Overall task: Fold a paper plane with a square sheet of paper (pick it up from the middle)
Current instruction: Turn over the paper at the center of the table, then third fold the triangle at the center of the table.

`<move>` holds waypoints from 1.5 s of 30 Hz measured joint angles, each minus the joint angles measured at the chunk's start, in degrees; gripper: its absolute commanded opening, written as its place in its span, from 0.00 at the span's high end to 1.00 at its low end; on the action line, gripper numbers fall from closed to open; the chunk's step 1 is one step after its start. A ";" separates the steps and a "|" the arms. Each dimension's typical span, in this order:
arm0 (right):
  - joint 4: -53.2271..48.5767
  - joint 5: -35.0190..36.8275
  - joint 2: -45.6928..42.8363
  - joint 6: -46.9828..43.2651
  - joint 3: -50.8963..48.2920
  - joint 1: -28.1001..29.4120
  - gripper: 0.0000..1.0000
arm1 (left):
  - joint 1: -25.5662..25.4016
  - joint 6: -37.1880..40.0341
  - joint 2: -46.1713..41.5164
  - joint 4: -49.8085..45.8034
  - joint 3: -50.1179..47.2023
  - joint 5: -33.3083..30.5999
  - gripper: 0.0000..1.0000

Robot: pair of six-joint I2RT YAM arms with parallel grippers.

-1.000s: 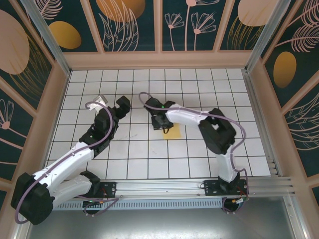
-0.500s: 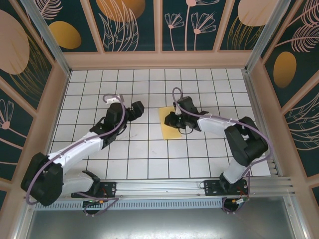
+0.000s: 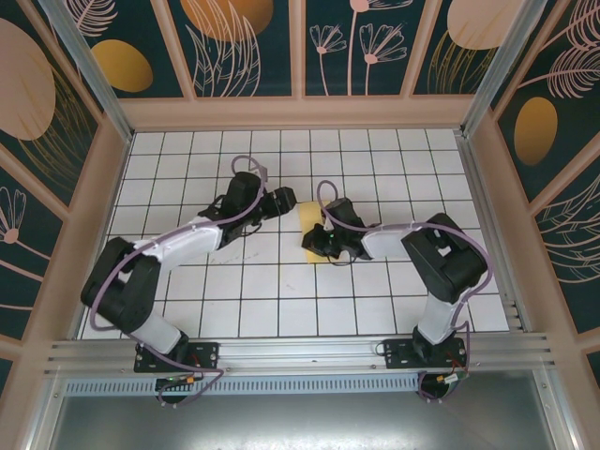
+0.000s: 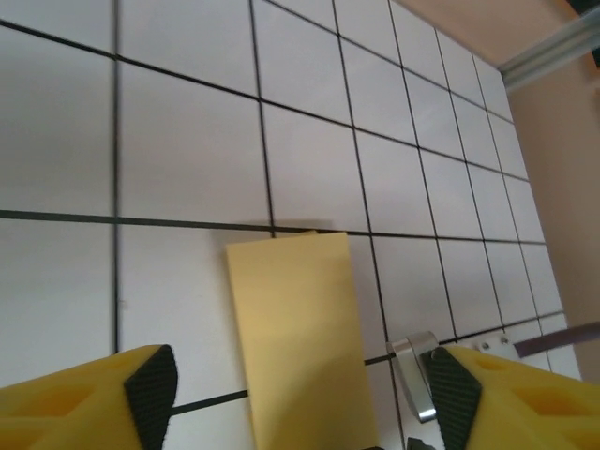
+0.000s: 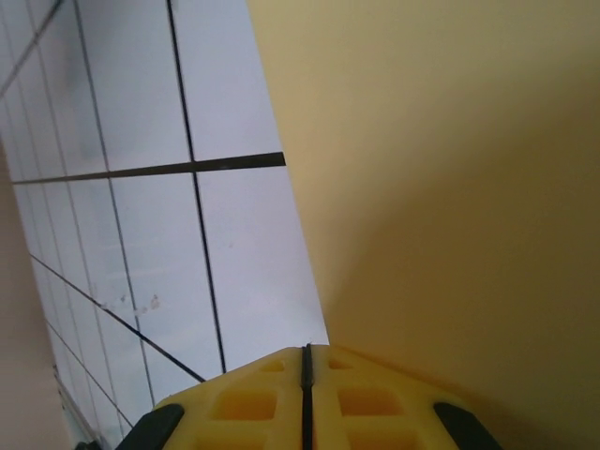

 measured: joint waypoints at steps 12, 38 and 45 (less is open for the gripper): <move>2.34 1.38 -9.86 -0.31 -3.80 -2.43 0.93 | -0.07 0.09 18.88 -1.70 15.98 8.41 0.62; 3.34 -3.78 2.40 2.36 -2.29 -2.38 0.94 | -1.66 0.74 24.24 -0.37 14.71 17.68 0.66; 3.41 -3.78 2.38 2.45 -2.29 -2.38 0.94 | -1.95 0.74 25.35 -0.79 14.38 13.77 0.68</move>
